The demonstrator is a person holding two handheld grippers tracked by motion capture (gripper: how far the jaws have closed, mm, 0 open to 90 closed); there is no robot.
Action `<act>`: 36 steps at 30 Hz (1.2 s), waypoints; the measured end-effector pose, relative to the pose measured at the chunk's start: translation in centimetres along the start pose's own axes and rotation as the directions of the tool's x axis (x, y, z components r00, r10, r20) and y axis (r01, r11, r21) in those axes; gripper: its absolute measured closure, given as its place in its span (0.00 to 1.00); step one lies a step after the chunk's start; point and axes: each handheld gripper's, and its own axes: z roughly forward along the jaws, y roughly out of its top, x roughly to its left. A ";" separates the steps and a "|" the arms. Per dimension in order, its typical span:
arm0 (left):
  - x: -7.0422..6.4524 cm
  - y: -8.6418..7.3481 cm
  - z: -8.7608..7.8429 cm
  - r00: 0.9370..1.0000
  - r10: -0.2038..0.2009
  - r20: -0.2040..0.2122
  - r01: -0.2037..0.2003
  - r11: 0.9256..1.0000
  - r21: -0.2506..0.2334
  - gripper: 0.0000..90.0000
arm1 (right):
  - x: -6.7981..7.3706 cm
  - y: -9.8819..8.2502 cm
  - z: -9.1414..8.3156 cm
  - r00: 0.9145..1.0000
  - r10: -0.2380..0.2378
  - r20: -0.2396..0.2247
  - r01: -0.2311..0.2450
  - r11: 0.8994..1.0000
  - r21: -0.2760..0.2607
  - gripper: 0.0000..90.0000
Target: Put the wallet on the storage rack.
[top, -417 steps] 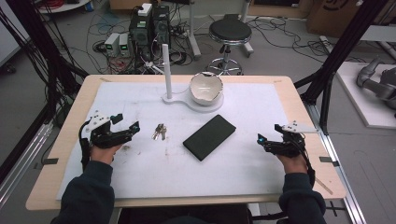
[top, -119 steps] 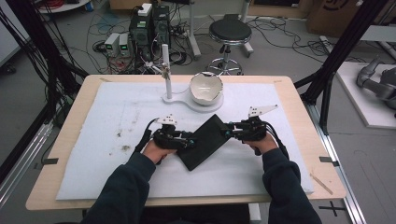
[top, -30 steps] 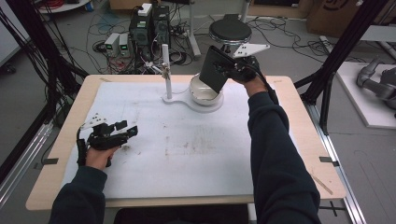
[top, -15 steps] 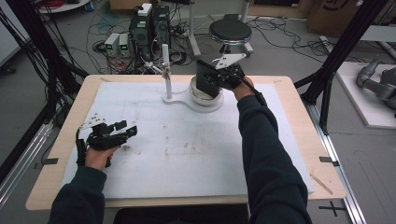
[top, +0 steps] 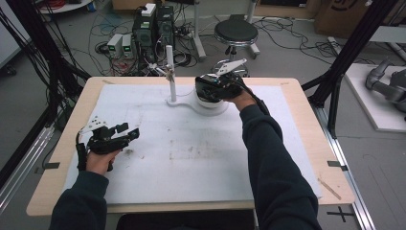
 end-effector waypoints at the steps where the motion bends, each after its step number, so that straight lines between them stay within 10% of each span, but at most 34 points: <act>1: 0.0 0.0 0.0 1.000 0.000 0.000 0.000 1.000 0.000 0.39 | 0.1 -0.2 0.0 1.000 0.012 -0.014 -0.012 1.000 0.003 0.60; 14: 0.0 0.1 -0.2 1.000 0.002 -0.008 -0.002 1.000 -0.012 0.39 | 0.8 -0.7 0.3 0.999 0.037 -0.032 -0.034 0.995 0.095 0.44; 36: -0.1 0.1 -0.2 1.000 0.000 -0.007 0.000 1.000 -0.014 0.39 | 1.2 -2.1 -0.1 0.995 0.061 -0.080 -0.056 0.997 0.056 0.31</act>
